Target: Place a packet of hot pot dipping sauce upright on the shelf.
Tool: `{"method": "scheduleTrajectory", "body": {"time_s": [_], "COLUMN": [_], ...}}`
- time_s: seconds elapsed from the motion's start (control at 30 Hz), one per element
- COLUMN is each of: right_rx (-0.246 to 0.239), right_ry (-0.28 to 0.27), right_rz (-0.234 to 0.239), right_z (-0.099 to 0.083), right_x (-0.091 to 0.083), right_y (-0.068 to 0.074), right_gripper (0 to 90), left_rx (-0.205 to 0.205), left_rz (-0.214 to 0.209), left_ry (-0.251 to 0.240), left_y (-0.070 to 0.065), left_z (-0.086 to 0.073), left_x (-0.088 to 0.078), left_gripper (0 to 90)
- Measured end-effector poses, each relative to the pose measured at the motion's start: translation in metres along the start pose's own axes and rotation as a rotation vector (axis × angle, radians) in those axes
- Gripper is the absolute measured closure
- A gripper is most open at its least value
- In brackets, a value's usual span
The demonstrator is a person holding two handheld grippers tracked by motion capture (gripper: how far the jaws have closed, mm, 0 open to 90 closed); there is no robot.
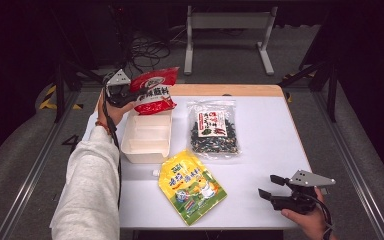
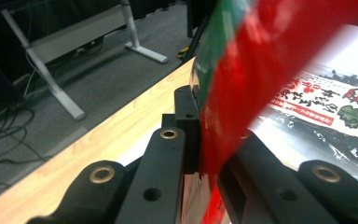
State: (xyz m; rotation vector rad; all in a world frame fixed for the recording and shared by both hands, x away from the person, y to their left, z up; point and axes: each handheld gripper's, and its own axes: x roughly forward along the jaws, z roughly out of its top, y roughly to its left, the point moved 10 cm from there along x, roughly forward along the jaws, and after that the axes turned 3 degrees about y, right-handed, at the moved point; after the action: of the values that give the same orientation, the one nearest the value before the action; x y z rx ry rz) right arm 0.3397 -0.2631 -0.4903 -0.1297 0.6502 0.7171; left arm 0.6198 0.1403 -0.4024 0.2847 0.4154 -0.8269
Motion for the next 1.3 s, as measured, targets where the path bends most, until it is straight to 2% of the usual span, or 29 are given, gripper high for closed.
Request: {"method": "scheduleTrajectory", "body": {"time_s": [0.1, 0.27, 0.37, 0.43, 0.5, 0.53, 0.6, 0.83, 0.97, 1.03, 1.07, 1.13, 1.17, 1.3], "right_rx": [0.005, 0.001, 0.006, 0.005, 0.004, 0.003, 0.0, 0.005, 0.007, 0.007, 0.007, 0.006, 0.006, 0.001], "right_ry": [0.002, 0.011, 0.012, 0.015, 0.017, 0.02, 0.022, 0.018, 0.022, 0.021, 0.02, 0.023, 0.025, 0.028], "right_rz": [0.003, 0.009, 0.011, 0.012, 0.013, 0.014, 0.017, 0.019, 0.027, 0.033, 0.037, 0.043, 0.043, 0.049], "right_z": [0.0, -0.002, -0.002, -0.002, -0.003, -0.003, -0.003, -0.003, -0.003, -0.001, -0.001, -0.001, -0.001, -0.001], "right_x": [0.001, 0.002, 0.003, 0.004, 0.004, 0.005, 0.005, 0.004, 0.006, 0.007, 0.007, 0.009, 0.01, 0.011], "right_y": [0.0, 0.0, 0.0, 0.0, 0.0, 0.0, 0.001, 0.001, 0.001, 0.002, 0.002, 0.003, 0.003, 0.003], "right_gripper": [29.2, 29.2, 29.2, 29.2, 29.2, 29.1, 28.7, 28.7, 28.7, 28.6, 28.6, 28.5, 28.4, 28.2], "left_rx": [-0.028, -0.004, 0.0, 0.023, 0.022, 0.014, 0.023, 0.001, 0.008, 0.007, -0.014, -0.007, 0.002, -0.039], "left_rz": [0.013, 0.037, 0.024, 0.019, 0.019, 0.017, 0.018, 0.03, 0.042, 0.046, 0.042, 0.043, 0.046, 0.046], "left_ry": [-0.02, -0.013, -0.026, 0.004, 0.009, 0.009, 0.066, 0.085, 0.122, 0.121, 0.123, 0.142, 0.175, 0.146], "left_y": [0.004, 0.008, 0.007, 0.004, 0.004, 0.004, 0.003, 0.005, 0.002, 0.003, 0.003, 0.003, 0.002, 0.004], "left_z": [-0.003, 0.002, 0.006, 0.005, 0.005, 0.005, -0.003, -0.01, -0.02, -0.022, -0.025, -0.029, -0.035, -0.037], "left_x": [-0.003, -0.013, -0.017, -0.017, -0.016, -0.015, -0.008, -0.002, 0.008, 0.009, 0.012, 0.013, 0.017, 0.018], "left_gripper": [89.1, 89.6, 89.6, 89.6, 89.6, 89.6, 89.8, 89.8, 89.8, 89.8, 89.8, 89.8, 89.8, 89.6]}}
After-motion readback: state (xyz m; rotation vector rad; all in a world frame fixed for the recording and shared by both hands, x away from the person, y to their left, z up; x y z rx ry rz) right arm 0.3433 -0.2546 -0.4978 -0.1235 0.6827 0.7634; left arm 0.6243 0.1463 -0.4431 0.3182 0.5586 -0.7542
